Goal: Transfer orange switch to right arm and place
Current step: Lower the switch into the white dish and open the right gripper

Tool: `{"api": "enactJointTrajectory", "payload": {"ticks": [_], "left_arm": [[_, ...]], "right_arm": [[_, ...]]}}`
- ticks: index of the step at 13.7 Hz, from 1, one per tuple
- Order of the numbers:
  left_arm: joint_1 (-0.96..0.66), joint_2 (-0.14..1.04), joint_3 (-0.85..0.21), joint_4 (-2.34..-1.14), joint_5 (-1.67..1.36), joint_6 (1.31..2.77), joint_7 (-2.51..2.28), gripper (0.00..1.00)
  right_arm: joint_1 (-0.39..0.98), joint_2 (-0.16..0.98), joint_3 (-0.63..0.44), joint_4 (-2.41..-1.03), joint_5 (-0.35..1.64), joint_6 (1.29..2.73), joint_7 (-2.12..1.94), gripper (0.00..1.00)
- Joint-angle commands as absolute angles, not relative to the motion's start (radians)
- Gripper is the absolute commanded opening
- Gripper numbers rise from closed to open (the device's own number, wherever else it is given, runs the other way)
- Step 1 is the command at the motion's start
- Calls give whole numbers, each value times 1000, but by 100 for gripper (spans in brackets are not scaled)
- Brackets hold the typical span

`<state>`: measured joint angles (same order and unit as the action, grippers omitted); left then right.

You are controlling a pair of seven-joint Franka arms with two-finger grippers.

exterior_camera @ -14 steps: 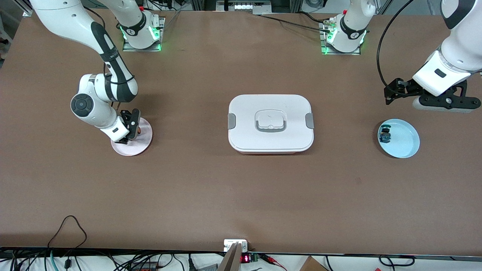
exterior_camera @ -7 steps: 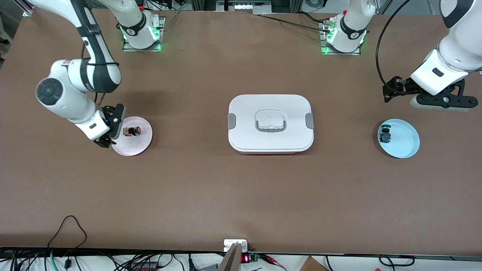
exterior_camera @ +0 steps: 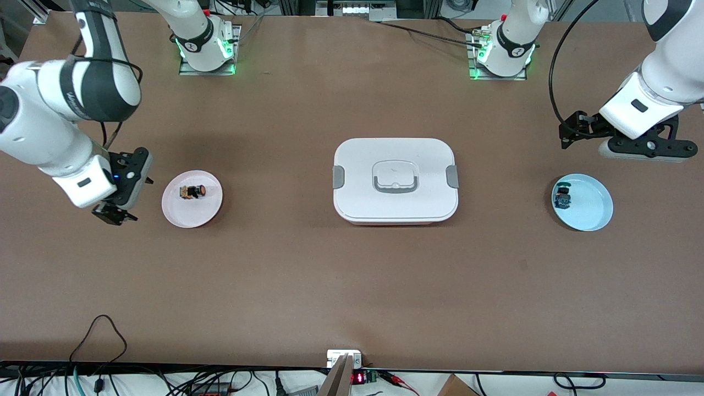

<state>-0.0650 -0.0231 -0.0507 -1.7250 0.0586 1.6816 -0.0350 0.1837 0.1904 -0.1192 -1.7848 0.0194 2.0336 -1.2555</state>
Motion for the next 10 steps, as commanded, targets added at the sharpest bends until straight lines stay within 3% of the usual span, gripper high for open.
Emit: {"api": "enactJointTrajectory", "payload": {"ticks": [1,10], "left_arm": [[-72,-20,-48,-1690,40,1660,-45,100],[-71,-17,-48,-1689,40,1660,-44,100]], "right_arm": [[184,172,-117,-1700,34,1867,-963,100],[186,94,-112,-1683,75,1580,-13,100]]}}
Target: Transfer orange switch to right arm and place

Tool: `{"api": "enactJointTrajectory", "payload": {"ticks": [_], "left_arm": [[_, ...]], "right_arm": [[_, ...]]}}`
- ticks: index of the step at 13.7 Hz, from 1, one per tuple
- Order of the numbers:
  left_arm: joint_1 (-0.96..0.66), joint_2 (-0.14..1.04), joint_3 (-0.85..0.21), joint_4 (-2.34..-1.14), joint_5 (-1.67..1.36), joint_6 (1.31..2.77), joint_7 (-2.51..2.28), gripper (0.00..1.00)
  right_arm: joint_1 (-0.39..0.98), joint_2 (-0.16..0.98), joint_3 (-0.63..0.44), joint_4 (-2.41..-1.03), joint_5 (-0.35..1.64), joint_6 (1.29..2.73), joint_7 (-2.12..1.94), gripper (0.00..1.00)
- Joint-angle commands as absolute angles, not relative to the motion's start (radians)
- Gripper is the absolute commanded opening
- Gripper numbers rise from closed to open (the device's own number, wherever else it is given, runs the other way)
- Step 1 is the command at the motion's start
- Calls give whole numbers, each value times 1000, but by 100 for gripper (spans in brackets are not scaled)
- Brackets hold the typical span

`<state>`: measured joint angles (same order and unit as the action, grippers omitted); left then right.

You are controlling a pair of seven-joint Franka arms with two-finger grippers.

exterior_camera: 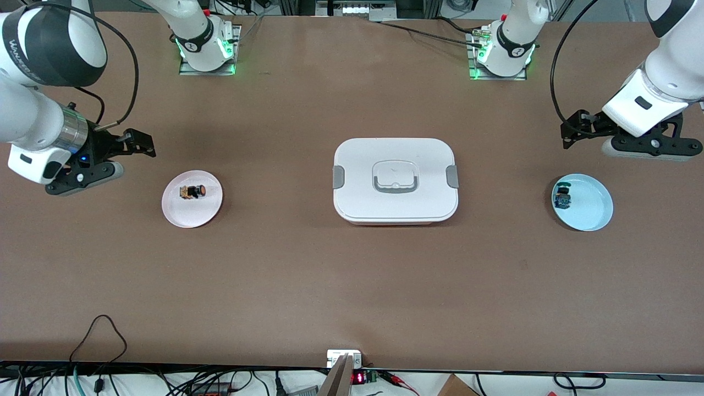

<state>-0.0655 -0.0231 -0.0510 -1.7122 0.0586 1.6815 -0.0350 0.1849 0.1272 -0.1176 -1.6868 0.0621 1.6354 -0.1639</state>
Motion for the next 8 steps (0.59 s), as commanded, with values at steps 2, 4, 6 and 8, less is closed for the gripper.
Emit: {"api": "enactJointTrajectory", "payload": {"ticks": [2,4,6,8], "left_arm": [[-71,-17,-48,-1689,40,1660,-44,100],[-71,-17,-48,-1689,40,1660,-46,100],[-71,-17,-48,-1689,40,1660,-46,100],[-71,-17,-48,-1689,40,1660,-44,100]], "right_arm": [[184,69,-117,-1680,55,1555,20,100],[152,64,-155,-1658,41,1566,23,100],[89,72,-175,-1640,43,1598,18,100],[60,84,-172,-1562,44,1589,15,100]]}}
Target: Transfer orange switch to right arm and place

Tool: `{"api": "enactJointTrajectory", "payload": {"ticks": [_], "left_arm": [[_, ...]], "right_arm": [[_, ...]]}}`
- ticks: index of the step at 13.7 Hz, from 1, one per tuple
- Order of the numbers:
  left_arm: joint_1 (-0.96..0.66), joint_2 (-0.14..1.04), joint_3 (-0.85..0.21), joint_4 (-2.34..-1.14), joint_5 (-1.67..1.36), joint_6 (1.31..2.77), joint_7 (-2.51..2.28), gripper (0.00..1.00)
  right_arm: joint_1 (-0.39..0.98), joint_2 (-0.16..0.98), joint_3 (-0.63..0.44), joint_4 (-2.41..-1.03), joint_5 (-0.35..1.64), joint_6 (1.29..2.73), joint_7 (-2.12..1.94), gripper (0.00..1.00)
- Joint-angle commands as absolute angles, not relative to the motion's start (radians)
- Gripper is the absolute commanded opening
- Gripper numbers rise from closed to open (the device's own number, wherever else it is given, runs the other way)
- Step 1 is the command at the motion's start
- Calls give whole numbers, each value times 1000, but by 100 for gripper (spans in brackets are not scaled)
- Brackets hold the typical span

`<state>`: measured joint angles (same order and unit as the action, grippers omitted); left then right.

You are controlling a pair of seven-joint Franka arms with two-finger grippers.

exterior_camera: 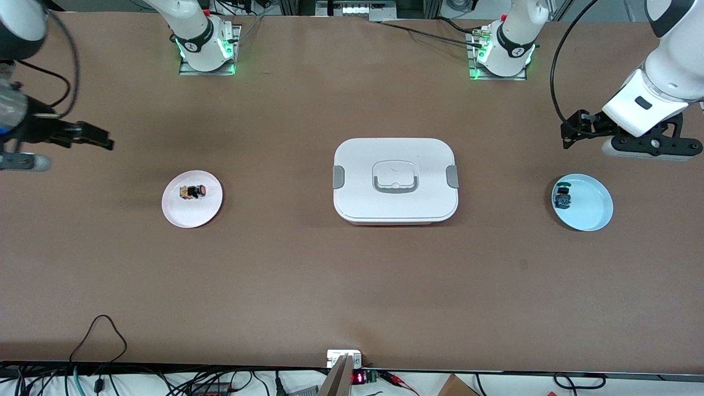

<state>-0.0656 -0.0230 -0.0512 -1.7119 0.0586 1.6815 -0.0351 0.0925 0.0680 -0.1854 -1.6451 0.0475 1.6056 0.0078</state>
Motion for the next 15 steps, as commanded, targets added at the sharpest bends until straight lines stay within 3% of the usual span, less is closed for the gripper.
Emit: {"api": "enactJointTrajectory", "payload": {"ticks": [1,5,12,15], "left_arm": [[-71,-17,-48,-1689,40,1660,-44,100],[-69,-15,-48,-1689,40,1660,-43,100],[-67,-11,-46,-1689,40,1660,-41,100],[-67,-12,-48,-1689,40,1660,-41,100]], "right_arm": [[39,95,-160,-1530,44,1559,15,100],[-18,94,59,-1473,-176,1493,-3,100],[-31,60,-35,-1597,-34,1597,-17,100],[-32,-52,-37,-1771,-35,1738,-23,100]]}}
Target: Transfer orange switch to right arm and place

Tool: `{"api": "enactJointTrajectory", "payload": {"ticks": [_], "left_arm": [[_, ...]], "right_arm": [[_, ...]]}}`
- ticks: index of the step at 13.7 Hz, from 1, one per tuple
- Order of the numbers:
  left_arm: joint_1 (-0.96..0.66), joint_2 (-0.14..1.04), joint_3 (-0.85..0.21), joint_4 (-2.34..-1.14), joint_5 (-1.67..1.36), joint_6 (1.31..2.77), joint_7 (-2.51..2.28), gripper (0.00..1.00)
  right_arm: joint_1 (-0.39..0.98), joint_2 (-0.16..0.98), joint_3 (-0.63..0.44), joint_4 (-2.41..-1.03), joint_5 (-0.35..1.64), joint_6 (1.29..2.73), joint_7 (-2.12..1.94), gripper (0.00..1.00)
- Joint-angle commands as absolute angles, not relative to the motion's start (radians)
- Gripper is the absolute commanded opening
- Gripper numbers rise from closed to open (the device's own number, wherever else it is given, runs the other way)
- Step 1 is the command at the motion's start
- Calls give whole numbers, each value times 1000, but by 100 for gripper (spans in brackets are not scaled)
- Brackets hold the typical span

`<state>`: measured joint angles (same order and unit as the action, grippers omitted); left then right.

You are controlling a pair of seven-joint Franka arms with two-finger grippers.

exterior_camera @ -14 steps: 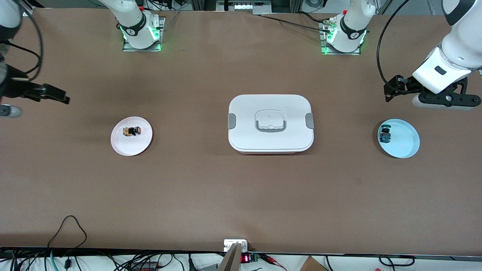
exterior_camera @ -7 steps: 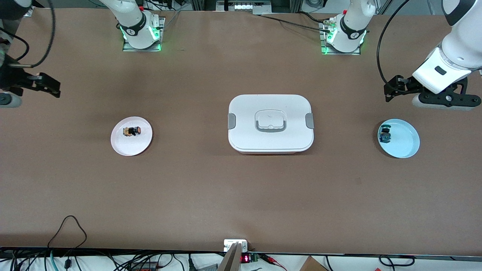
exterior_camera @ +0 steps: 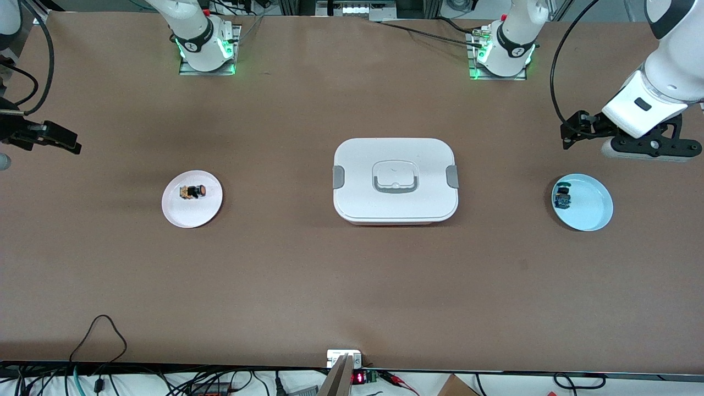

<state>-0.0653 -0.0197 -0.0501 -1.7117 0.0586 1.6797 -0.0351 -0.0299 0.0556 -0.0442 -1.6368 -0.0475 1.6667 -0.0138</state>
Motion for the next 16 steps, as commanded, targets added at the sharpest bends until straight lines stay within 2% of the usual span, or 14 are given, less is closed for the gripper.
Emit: {"api": "enactJointTrajectory", "payload": {"ticks": [1,6,16], "left_arm": [[-67,-12,-46,-1689,40,1660,-41,100],[-67,-11,-46,-1689,40,1660,-41,100],[-67,-12,-48,-1689,40,1660,-41,100]], "right_arm": [[-34,-48,-37,-1760,-35,1723,-28,100],[-32,6,-35,-1623,-32,1600,-26,100],[-15,5,-23,-1620,-32,1601,-9,100]]}}
